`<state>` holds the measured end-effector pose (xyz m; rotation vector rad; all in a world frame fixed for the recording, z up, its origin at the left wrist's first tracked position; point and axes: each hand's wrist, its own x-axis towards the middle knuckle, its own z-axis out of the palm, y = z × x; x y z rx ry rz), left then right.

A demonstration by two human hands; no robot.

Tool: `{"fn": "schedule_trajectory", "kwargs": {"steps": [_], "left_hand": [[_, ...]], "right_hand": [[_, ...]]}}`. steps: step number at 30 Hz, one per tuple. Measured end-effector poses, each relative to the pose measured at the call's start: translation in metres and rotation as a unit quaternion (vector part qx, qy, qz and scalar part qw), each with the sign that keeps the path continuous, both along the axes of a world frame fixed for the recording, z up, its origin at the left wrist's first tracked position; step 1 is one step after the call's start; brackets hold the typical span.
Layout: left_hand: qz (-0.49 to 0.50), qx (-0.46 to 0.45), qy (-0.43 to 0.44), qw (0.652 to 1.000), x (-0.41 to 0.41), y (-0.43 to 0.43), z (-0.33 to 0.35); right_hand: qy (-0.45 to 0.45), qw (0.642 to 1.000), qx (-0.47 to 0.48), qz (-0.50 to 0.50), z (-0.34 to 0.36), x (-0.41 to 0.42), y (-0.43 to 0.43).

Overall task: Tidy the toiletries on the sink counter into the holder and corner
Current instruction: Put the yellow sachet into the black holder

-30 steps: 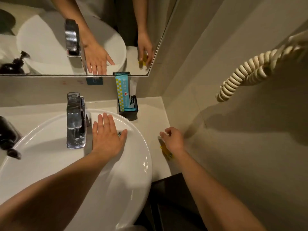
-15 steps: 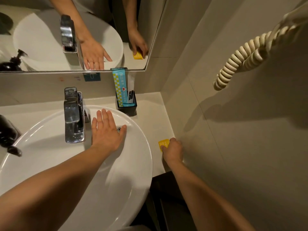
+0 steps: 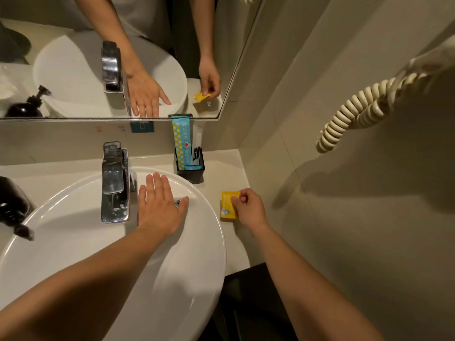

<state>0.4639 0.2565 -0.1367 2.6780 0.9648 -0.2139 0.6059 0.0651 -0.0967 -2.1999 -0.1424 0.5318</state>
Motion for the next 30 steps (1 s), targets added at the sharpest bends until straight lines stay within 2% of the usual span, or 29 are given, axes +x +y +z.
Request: {"fn": "schedule_trajectory", "kwargs": {"steps": [8,14,30], "left_hand": [[0.006,0.007,-0.032,0.999,-0.001,0.001,-0.009],[0.010,0.008,-0.034,0.999,0.000,0.000,-0.010],[0.016,0.003,-0.039,0.999,-0.001,-0.003,-0.005]], "right_hand": [[-0.058,0.988,0.136,0.045,0.067,0.022,0.089],[-0.079,0.979,0.175,0.063,0.076,0.033,0.132],[-0.033,0.992,0.098,0.079,0.023,0.038,0.139]]}}
